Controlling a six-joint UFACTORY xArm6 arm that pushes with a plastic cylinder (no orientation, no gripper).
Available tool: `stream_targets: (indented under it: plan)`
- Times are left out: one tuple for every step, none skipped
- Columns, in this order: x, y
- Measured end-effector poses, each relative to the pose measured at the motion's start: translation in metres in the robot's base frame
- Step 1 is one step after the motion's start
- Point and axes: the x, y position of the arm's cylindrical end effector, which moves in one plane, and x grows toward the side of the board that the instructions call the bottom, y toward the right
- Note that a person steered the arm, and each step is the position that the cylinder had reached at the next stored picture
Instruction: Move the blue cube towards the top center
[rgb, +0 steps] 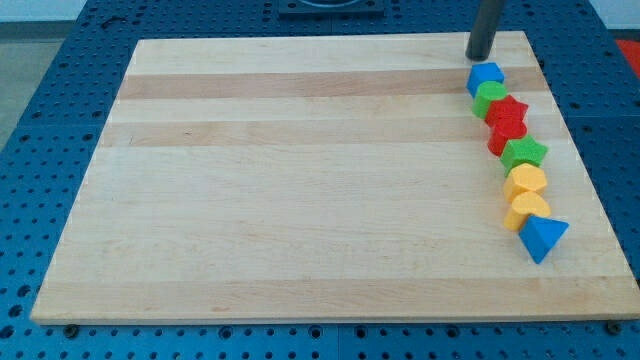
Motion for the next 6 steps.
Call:
stream_targets:
  plan:
    - [-0.008,0.040]
    - [0.004,0.098]
    - [0.019,0.122]
    - [0.022,0.122]
    - [0.022,0.122]
    - [0.031,0.123]
